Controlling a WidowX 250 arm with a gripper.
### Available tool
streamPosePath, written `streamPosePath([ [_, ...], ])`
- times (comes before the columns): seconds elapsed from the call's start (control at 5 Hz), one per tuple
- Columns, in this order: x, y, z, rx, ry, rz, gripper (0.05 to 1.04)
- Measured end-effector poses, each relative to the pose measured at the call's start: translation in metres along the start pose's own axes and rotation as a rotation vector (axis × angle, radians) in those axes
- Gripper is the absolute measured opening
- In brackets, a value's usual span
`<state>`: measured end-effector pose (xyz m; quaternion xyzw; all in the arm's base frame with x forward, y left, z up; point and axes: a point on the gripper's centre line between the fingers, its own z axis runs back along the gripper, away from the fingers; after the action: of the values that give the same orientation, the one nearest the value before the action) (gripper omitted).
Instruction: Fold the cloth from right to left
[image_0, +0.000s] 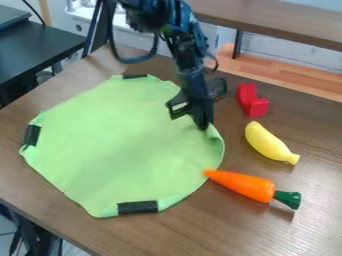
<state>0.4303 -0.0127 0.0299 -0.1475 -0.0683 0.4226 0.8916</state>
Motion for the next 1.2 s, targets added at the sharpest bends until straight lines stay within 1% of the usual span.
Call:
streamPosePath([
  [0.2,0.009,0.007,0.044,-0.095,-0.007,0.040,0.058],
  [0.4,0.016,0.028,0.066,-0.136,0.010,0.068,0.056],
  [0.6,0.030,0.064,0.070,-0.127,0.023,0.109,0.056],
  [1.0,0.055,0.135,0.078,-0.089,0.019,0.183,0.056],
  [1.2,0.065,0.169,0.091,-0.093,0.031,0.221,0.056],
])
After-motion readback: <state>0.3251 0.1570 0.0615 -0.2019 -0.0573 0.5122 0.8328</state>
